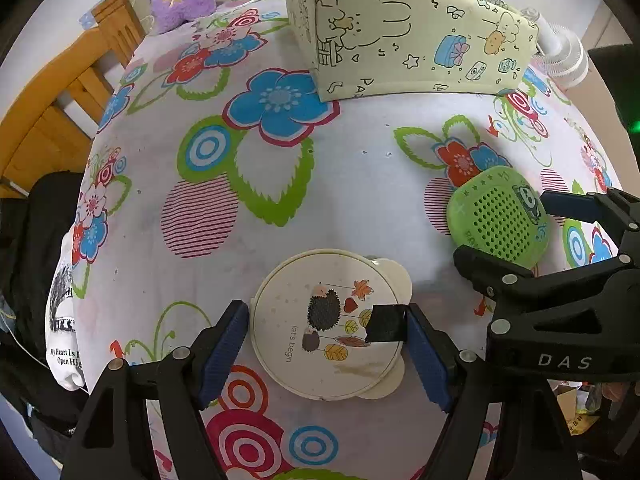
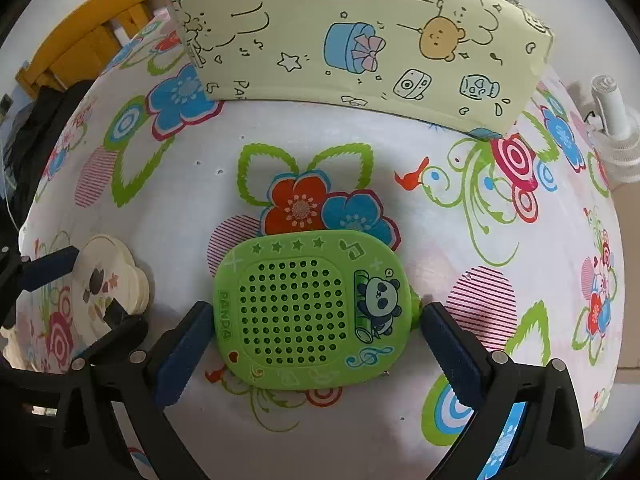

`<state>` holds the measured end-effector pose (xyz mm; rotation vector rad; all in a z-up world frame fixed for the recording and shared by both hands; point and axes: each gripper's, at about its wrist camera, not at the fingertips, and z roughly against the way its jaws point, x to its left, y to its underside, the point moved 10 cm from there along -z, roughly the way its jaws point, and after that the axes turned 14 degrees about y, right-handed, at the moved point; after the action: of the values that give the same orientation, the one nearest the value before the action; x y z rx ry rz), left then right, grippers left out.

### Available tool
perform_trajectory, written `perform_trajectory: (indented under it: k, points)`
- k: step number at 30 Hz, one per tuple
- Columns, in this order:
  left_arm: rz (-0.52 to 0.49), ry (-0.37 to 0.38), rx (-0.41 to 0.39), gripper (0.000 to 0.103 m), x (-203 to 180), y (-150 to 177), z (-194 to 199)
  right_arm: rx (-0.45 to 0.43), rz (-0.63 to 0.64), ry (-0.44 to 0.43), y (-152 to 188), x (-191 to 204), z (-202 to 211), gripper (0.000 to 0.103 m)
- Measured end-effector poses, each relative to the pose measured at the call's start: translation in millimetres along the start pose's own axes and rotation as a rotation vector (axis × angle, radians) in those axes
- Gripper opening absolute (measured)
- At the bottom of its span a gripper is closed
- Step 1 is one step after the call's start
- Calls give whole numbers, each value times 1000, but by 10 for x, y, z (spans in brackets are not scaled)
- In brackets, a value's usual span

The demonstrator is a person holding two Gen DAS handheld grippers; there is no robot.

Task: Organize rigid objects
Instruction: 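Grasp the green panda speaker with the right tool while the left tool holds the disc, then lift the disc with the left tool while the right tool lifts the speaker toward the box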

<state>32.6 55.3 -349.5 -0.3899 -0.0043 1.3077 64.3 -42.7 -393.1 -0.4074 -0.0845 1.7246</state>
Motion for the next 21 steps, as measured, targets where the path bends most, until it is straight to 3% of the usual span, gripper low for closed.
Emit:
perform_trajectory:
  k: [3, 21]
  points:
    - [5, 5, 1, 79, -4, -7, -2, -8, -3, 11, -14, 21, 32, 95]
    - [0, 14, -26, 79, -234, -274, 83, -20, -85, 32, -115, -530, 240, 95]
